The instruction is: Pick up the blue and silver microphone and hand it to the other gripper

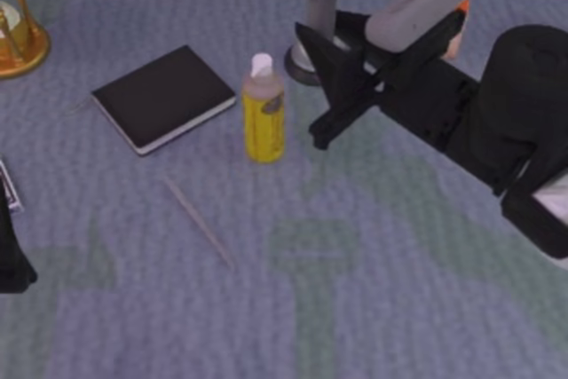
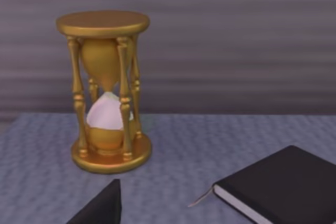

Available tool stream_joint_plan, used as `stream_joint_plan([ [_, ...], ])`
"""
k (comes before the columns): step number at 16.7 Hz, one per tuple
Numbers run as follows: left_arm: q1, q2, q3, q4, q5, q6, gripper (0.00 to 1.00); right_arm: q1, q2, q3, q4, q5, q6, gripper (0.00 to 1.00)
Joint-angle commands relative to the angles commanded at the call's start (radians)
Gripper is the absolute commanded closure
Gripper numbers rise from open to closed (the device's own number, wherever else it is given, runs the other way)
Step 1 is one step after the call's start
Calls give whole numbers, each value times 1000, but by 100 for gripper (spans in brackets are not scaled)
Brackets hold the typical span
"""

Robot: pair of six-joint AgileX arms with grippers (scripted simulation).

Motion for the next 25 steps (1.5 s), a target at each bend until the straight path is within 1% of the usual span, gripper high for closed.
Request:
stream_joint_plan([
  [3, -7, 13, 9, 6, 9, 0, 0, 0, 0, 0, 0, 0, 0, 100],
  [6, -50, 111, 74, 48, 65, -1, 0, 0, 0, 0, 0, 0, 0, 100],
  [9, -117, 301, 184, 122, 153, -2, 0, 0, 0, 0, 0, 0, 0, 100],
  [16, -298, 860, 498, 337, 391, 4, 0, 0, 0, 0, 0, 0, 0, 100],
  [19, -361, 1044, 605, 409, 474, 11, 0, 0, 0, 0, 0, 0, 0, 100],
  [22, -400, 1152, 667, 451, 525, 15, 0, 0, 0, 0, 0, 0, 0, 100],
  [25, -408, 1174, 681, 460, 536, 16, 0, 0, 0, 0, 0, 0, 0, 100],
])
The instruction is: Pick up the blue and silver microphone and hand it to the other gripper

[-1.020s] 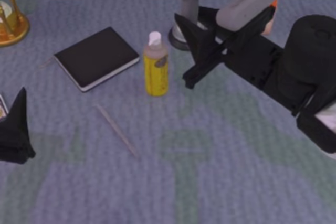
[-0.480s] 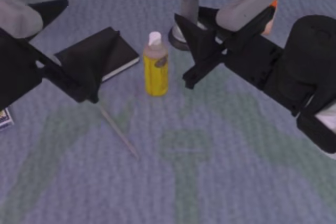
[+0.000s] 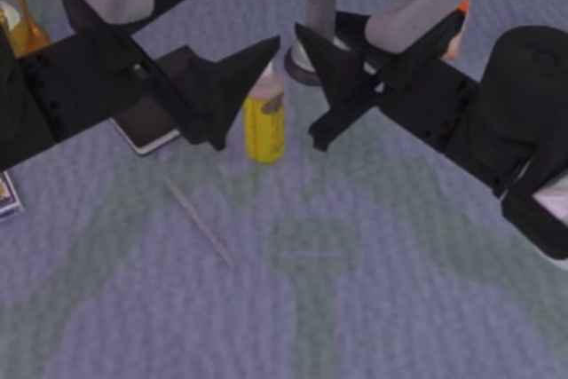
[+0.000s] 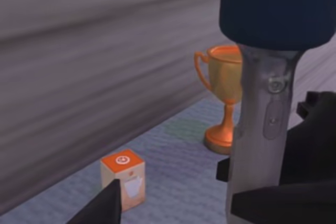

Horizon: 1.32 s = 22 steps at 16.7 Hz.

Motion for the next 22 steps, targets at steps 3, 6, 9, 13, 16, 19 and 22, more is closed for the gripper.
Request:
stream_joint_plan([
  [3, 5, -4, -4, -2, -2, 0, 0, 0, 0, 0, 0, 0, 0, 100],
  [6, -17, 37, 31, 11, -18, -1, 0, 0, 0, 0, 0, 0, 0, 100],
  [9, -68, 168, 127, 46, -66, -2, 0, 0, 0, 0, 0, 0, 0, 100],
  [13, -140, 345, 254, 90, -135, -3, 0, 0, 0, 0, 0, 0, 0, 100],
  [16, -159, 379, 284, 99, -153, -4, 0, 0, 0, 0, 0, 0, 0, 100],
  [19, -159, 379, 284, 99, -153, -4, 0, 0, 0, 0, 0, 0, 0, 100],
  [22, -159, 379, 284, 99, -153, -4, 23, 0, 0, 0, 0, 0, 0, 100],
])
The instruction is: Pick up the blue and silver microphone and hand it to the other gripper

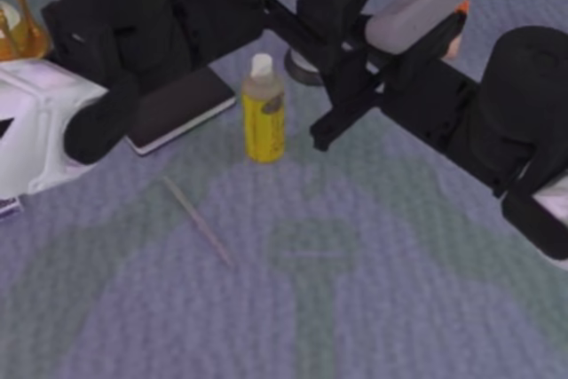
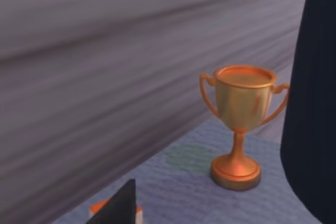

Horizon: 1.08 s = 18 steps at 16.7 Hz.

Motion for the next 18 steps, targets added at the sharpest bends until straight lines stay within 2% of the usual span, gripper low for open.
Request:
stream_joint_plan([
  [10, 0, 0, 0, 0, 0, 0, 98, 0, 0, 0, 0, 0, 0, 100],
  [18, 0, 0, 0, 0, 0, 0, 100, 0, 0, 0, 0, 0, 0, 100],
])
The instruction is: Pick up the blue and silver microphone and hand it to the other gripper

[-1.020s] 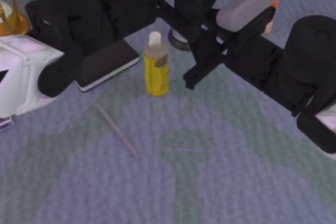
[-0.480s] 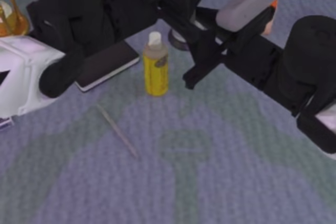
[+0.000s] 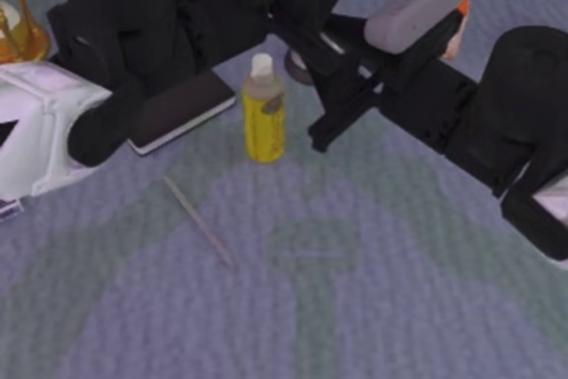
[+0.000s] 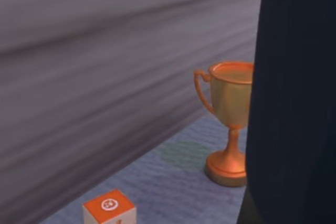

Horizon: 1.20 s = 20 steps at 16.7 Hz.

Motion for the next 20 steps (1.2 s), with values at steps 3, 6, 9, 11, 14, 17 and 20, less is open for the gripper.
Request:
stream_joint_plan([
  [3, 0, 0, 0, 0, 0, 0, 100, 0, 0, 0, 0, 0, 0, 85],
  [6, 0, 0, 0, 0, 0, 0, 100, 0, 0, 0, 0, 0, 0, 62],
  [9, 0, 0, 0, 0, 0, 0, 100, 0, 0, 0, 0, 0, 0, 40],
  [11, 0, 0, 0, 0, 0, 0, 100, 0, 0, 0, 0, 0, 0, 25],
  [14, 0, 0, 0, 0, 0, 0, 100, 0, 0, 0, 0, 0, 0, 2],
  [17, 0, 0, 0, 0, 0, 0, 100, 0, 0, 0, 0, 0, 0, 0],
  [20, 0, 0, 0, 0, 0, 0, 100, 0, 0, 0, 0, 0, 0, 0],
])
